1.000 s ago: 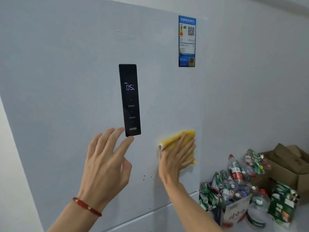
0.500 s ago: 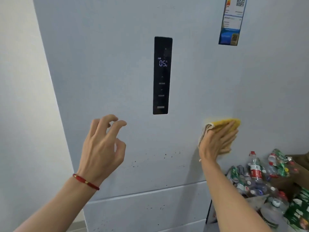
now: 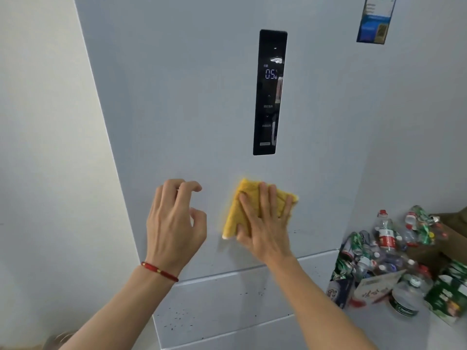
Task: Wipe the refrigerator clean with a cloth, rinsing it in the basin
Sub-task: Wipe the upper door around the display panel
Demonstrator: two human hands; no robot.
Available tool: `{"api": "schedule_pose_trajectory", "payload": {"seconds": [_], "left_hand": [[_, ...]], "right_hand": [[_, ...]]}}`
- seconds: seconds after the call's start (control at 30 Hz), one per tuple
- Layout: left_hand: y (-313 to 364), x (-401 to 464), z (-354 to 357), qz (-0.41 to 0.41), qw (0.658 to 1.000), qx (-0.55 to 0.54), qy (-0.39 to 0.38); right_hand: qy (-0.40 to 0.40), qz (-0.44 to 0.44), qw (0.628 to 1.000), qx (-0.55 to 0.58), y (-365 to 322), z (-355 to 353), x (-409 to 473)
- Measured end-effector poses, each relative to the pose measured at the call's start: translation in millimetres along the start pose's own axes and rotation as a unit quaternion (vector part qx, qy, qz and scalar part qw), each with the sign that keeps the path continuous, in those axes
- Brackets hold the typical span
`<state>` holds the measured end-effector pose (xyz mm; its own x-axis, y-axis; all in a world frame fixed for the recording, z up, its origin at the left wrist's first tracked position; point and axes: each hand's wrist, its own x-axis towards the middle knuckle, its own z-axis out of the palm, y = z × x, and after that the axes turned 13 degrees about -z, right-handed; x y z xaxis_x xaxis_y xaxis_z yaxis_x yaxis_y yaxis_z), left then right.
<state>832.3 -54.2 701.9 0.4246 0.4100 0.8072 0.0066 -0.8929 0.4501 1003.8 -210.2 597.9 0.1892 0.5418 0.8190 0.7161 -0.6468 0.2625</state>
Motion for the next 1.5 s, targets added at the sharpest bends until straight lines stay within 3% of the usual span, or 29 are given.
{"api": "schedule_pose_trajectory", "payload": {"seconds": [0.07, 0.1, 0.13, 0.2, 0.23, 0.27, 0.3, 0.4, 0.5, 0.57, 0.63, 0.7, 0.77, 0.87, 0.9, 0.97, 1.0, 1.03, 1.07, 1.1, 1.17, 1.2, 1.27, 1.33, 1.4, 1.5], "left_hand": [[-17, -12, -9, -0.012, 1.0, -0.013, 0.007], [-26, -18, -13, -0.03, 0.999, -0.025, 0.013], [-38, -25, -19, -0.056, 0.998, -0.033, 0.018], [-56, -36, -26, -0.11, 0.992, -0.048, 0.023], [-61, -40, -28, -0.145, 0.987, -0.065, 0.02], [-67, -43, -32, -0.192, 0.978, -0.085, 0.019], [-71, -44, -36, -0.246, 0.963, -0.109, 0.019], [-86, -40, -47, -0.374, 0.911, -0.17, 0.017], [-98, -34, -55, -0.387, 0.897, -0.213, 0.002], [-100, -29, -55, -0.39, 0.892, -0.23, -0.003], [-102, -28, -50, -0.412, 0.877, -0.247, -0.003], [-104, -29, -47, -0.431, 0.866, -0.255, -0.013], [-103, -33, -47, -0.435, 0.864, -0.251, -0.027], [-105, -36, -51, -0.439, 0.86, -0.258, -0.031], [-107, -37, -54, -0.445, 0.855, -0.263, -0.032], [-113, -39, -61, -0.453, 0.85, -0.265, -0.042], [-116, -41, -65, -0.454, 0.85, -0.261, -0.05], [-117, -41, -67, -0.454, 0.851, -0.258, -0.056], [-119, -41, -70, -0.456, 0.851, -0.255, -0.062], [-121, -39, -71, -0.456, 0.852, -0.25, -0.067], [-125, -34, -70, -0.454, 0.854, -0.242, -0.073], [-127, -31, -69, -0.452, 0.856, -0.238, -0.075], [-129, -30, -64, -0.441, 0.865, -0.223, -0.084], [-131, -32, -59, -0.43, 0.874, -0.207, -0.088], [-132, -38, -55, -0.428, 0.876, -0.197, -0.099], [-135, -48, -53, -0.431, 0.875, -0.185, -0.117]], "right_hand": [[0.004, 0.163, 0.987, 0.008, 43, -5, -20], [0.022, 0.264, 0.963, 0.055, 56, -9, -23], [0.055, 0.37, 0.919, 0.124, 59, -13, -18], [0.151, 0.553, 0.788, 0.227, 48, -17, 7], [0.187, 0.604, 0.736, 0.24, 36, -19, 24], [0.202, 0.621, 0.718, 0.242, 14, -19, 42], [0.203, 0.606, 0.733, 0.234, -12, -18, 57], [0.149, 0.441, 0.864, 0.192, -111, -11, 84], [0.067, 0.219, 0.967, 0.114, -194, 6, 83], [0.038, 0.05, 0.996, 0.063, -206, 18, 71], [0.039, -0.12, 0.992, 0.022, -180, 23, 56], [0.032, -0.196, 0.98, -0.01, -134, 21, 36], [0.024, -0.126, 0.992, -0.02, -84, 18, 12], [0.046, 0.142, 0.989, 0.016, -44, 13, -8], [0.075, 0.251, 0.963, 0.057, -45, 12, -3], [0.148, 0.443, 0.872, 0.146, -69, 9, 30], [0.17, 0.504, 0.831, 0.166, -91, 8, 50], [0.172, 0.526, 0.815, 0.169, -116, 6, 68], [0.157, 0.508, 0.832, 0.161, -145, 7, 81], [0.131, 0.452, 0.87, 0.147, -176, 11, 88], [0.067, 0.266, 0.955, 0.111, -233, 24, 82], [0.043, 0.169, 0.98, 0.095, -251, 30, 72], [0.021, 0.0, 0.998, 0.061, -250, 42, 48], [0.027, -0.119, 0.992, 0.035, -213, 44, 27], [0.031, -0.119, 0.992, 0.021, -162, 44, 1], [0.033, 0.091, 0.995, 0.016, -85, 39, -37]]}}
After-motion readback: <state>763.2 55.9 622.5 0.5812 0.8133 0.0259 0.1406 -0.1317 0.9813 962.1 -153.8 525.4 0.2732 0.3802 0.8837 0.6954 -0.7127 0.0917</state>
